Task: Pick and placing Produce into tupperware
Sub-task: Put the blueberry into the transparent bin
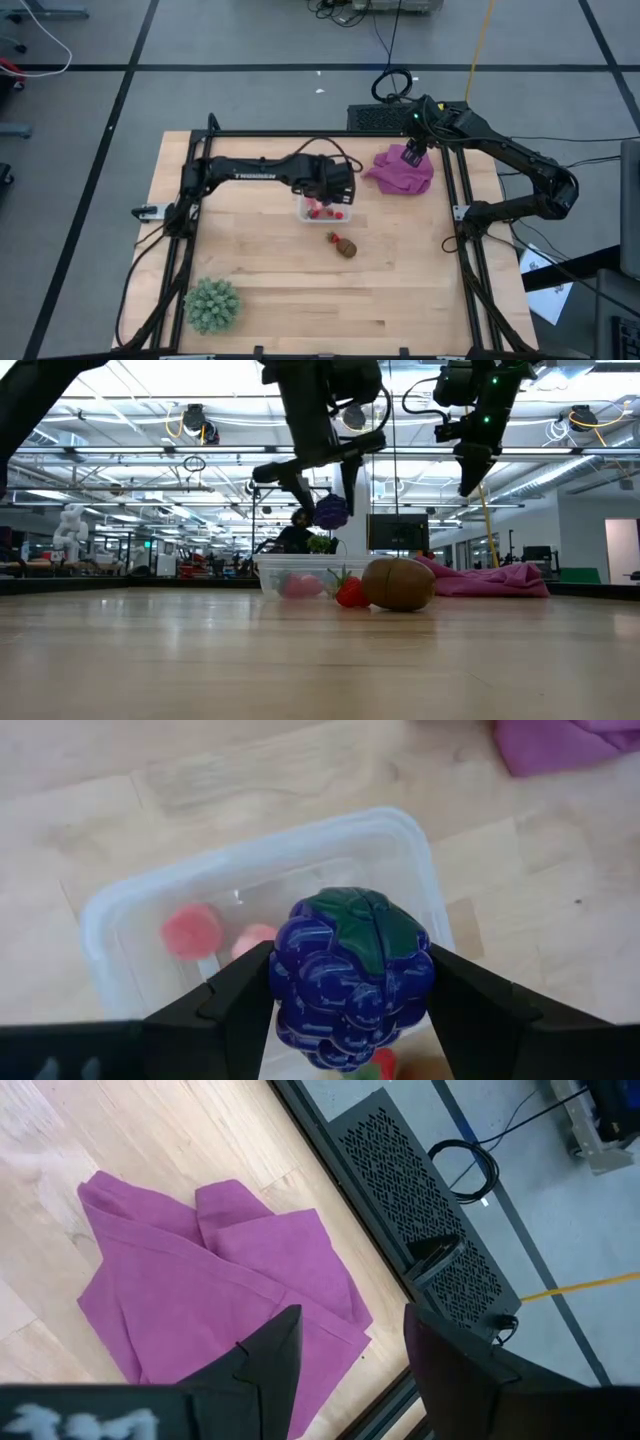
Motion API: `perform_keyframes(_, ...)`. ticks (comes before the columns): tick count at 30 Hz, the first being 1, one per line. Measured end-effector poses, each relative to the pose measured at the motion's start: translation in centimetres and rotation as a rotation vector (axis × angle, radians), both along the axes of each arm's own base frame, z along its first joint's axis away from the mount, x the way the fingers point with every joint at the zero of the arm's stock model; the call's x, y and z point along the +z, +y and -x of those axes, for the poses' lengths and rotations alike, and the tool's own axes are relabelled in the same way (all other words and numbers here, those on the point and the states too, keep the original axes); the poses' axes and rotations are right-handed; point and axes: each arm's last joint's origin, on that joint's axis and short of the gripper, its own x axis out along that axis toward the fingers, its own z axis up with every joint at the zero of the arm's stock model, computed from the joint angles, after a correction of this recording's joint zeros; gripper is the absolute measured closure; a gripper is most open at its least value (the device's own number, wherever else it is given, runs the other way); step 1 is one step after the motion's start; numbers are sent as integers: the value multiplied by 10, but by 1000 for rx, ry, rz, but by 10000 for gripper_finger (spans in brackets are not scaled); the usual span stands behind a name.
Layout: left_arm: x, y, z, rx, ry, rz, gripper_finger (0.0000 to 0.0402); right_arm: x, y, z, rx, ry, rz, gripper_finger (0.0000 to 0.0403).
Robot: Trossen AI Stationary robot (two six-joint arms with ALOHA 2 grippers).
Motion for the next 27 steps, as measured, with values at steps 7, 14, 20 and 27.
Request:
perform_keyframes(7,-14,1,5,-42,48,31,172,2,-2,-2,0,-28,24,234)
perform_keyframes(14,-42,-2,9,-54,63,100,172,2,-2,-2,-1,-30,25,234)
perform_keyframes(20,-52,-2,8,-66,92,110,172,2,-2,-2,-2,-30,24,234)
perform_keyframes(27,-65,0,-1,-80,59,124,172,2,-2,-2,-2,-30,24,234)
